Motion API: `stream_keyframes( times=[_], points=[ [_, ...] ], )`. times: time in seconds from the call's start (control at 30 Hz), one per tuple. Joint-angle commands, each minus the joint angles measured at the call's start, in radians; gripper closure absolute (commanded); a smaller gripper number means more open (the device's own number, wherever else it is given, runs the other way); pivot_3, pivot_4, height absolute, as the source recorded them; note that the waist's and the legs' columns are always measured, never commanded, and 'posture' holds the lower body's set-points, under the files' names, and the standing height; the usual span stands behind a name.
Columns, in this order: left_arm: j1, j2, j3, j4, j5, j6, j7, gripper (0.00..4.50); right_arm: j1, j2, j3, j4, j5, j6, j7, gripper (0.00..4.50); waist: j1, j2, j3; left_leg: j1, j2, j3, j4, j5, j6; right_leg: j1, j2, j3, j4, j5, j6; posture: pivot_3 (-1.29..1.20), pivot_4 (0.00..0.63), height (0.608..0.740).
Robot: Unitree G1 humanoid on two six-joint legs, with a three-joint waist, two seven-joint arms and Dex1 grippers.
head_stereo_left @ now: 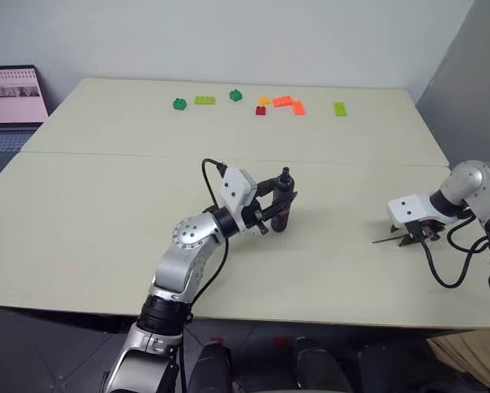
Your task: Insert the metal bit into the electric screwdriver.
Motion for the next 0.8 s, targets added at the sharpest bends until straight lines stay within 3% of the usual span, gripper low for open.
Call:
stream_keyframes(
  times=[0.03,0.13,0.37,0.6,0.8],
  points=[
    [-0.018,-0.002,0.001,-0.050,0.000,-0.020,0.004,2.85,-0.013,0.002,0.020,0.036,-0.051,-0.006,0.009,3.80,0.000,0.000,0.000,0.001,0.000,0.000,0.000,0.000,0.000,0.001,0.000,0.000,0.000,0.000,0.000,0.00,0.150,0.740],
    [-0.019,-0.002,0.000,-0.048,0.003,-0.023,0.004,2.85,-0.017,0.008,0.018,0.038,-0.060,-0.002,0.014,4.48,0.000,0.000,0.000,0.004,0.000,0.000,0.000,0.000,0.000,0.004,0.000,0.000,-0.001,0.000,0.001,0.00,0.150,0.740],
    [-0.022,-0.004,0.004,-0.035,0.020,-0.028,0.015,2.85,-0.022,0.007,-0.005,0.029,-0.049,-0.001,0.020,4.50,-0.001,0.000,0.000,0.004,0.000,0.000,0.000,0.000,0.000,0.004,0.000,0.000,-0.001,0.000,0.000,0.00,0.150,0.740],
    [-0.070,-0.038,0.048,-0.017,0.050,0.005,0.146,2.85,-0.008,0.017,-0.178,-0.120,0.177,0.101,0.070,4.50,-0.004,0.001,0.001,0.004,0.000,0.000,-0.001,0.000,0.000,0.004,0.000,0.001,0.000,0.000,0.000,0.00,0.150,0.740],
    [-0.088,-0.076,0.070,-0.063,0.041,0.077,0.246,2.85,0.086,0.014,-0.351,-0.467,0.431,0.411,0.057,4.50,-0.003,0.002,0.002,0.004,0.000,0.000,-0.003,0.000,0.000,0.004,0.000,0.001,0.000,0.000,0.000,0.00,0.150,0.740]
  ],
)
